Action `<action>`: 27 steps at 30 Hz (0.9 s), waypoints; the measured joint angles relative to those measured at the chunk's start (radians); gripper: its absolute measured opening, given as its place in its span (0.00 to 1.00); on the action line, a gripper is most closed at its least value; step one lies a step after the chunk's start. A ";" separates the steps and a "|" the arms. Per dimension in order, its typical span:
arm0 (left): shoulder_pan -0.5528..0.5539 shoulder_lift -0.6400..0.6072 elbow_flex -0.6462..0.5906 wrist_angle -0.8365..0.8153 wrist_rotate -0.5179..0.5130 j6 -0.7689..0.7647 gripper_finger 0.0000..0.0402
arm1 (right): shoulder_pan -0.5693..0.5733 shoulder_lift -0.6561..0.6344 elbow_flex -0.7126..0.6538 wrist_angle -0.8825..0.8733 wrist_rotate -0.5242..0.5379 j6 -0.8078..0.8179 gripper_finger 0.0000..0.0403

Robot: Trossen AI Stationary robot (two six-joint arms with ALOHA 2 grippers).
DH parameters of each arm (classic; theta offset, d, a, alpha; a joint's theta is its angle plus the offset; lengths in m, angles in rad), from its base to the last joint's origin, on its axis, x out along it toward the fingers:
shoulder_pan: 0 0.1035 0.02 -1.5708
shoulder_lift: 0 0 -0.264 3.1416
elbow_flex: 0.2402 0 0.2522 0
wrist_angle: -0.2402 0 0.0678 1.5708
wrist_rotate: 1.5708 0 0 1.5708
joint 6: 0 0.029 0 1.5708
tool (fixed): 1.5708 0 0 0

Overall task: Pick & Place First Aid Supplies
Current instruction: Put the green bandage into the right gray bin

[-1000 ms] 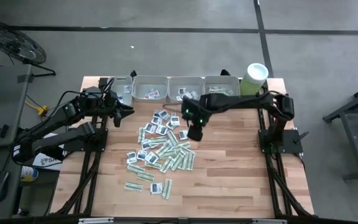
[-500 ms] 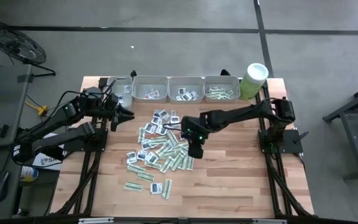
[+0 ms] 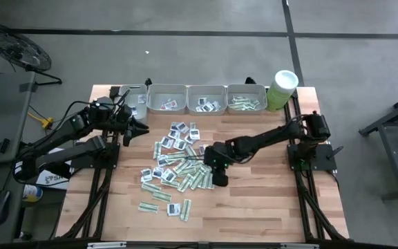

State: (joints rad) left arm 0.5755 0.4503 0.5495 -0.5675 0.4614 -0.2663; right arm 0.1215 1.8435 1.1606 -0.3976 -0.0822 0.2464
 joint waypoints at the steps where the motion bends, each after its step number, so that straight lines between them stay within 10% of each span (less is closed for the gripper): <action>1: 0.000 0.000 0.000 -0.003 0.000 0.000 0.28 | 0.004 0.000 0.000 0.001 0.015 -0.001 0.30; 27: 0.000 0.000 0.000 -0.011 -0.011 0.027 0.28 | 0.037 0.070 0.001 0.009 0.079 -0.042 0.30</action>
State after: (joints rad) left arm 0.5755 0.4502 0.5495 -0.5785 0.4507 -0.2398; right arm 0.1581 1.9139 1.1618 -0.3883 -0.0034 0.2046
